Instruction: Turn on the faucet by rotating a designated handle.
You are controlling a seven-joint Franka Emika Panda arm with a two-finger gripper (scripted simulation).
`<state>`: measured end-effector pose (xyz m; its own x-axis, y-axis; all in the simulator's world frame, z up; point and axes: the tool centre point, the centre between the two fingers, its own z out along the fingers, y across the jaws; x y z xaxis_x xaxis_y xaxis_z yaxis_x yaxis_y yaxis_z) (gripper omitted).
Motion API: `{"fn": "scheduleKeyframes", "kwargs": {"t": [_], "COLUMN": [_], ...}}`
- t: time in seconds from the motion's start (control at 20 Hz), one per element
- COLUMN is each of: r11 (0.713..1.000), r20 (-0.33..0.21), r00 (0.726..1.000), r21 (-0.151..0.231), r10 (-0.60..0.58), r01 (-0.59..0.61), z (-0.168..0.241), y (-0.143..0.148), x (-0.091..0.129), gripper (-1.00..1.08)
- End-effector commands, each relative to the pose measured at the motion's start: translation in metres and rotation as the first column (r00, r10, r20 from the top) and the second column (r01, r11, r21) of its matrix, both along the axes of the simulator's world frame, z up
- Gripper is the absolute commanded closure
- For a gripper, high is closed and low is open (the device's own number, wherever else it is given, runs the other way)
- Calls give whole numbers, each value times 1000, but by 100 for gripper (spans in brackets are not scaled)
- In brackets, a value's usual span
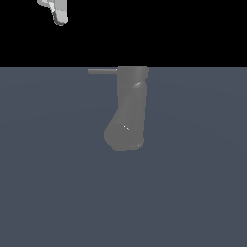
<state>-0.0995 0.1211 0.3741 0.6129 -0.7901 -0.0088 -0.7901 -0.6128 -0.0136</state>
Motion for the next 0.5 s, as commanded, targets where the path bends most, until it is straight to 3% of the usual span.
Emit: {"fn": "scheduleKeyframes", "kwargs": {"t": [0.0, 0.45], "r11": [999, 971], "r20": [0, -2], "r00": [999, 971], "r21": [1, 0], "r10": [-53, -237], "r01": [53, 237], "z": [-7, -31], "y": [3, 7], "x": [12, 54], "gripper": [108, 108]}}
